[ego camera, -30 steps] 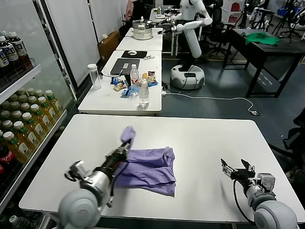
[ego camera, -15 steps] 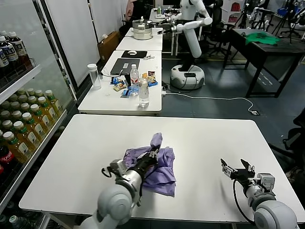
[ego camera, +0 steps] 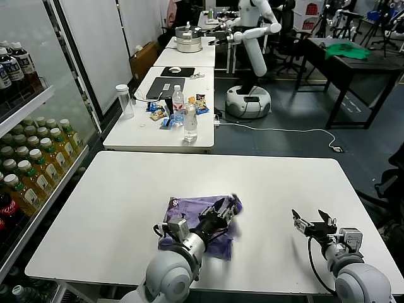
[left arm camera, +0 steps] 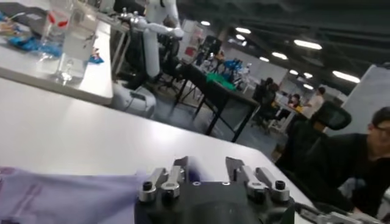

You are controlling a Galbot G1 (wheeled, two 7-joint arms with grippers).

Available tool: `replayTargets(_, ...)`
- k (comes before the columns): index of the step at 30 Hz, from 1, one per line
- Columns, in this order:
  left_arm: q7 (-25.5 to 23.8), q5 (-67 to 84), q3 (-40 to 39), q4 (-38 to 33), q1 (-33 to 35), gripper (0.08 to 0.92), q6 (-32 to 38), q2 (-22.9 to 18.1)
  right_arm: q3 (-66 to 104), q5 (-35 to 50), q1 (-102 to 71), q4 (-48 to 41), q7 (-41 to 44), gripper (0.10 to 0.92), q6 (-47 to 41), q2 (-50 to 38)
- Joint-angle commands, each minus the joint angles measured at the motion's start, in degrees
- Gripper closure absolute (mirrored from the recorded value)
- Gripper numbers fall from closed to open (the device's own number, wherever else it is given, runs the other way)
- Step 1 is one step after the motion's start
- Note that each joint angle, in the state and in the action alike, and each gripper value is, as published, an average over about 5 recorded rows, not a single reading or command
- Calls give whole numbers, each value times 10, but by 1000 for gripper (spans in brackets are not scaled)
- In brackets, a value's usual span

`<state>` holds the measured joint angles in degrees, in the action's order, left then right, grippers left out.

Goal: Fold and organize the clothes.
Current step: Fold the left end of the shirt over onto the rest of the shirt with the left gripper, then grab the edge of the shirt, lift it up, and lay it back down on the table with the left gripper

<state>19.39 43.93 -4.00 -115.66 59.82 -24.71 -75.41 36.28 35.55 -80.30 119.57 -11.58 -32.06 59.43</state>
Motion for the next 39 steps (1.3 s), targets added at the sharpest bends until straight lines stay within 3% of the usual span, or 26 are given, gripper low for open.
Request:
replayTargets(1, -1, -5, 42, -29, 21, 448, 13, 3, -5, -2, 5, -3, 0, 203, 0, 2)
replayTargets(9, 41, -232, 115, 33, 52, 222, 33, 51, -11, -8, 7, -9, 1, 203, 4, 10)
replayTargets(17, 49, -342, 113, 108, 60, 177, 8, 64, -12, -11, 8, -6, 1, 203, 4, 15)
replayTargets(30, 60, -301, 98, 114, 65, 198, -30, 54, 0, -9, -5, 6, 1, 203, 4, 15)
replayTargets(39, 36, -181, 101, 89, 75, 441, -45, 56, 5, -7, -5, 8, 1, 203, 4, 13)
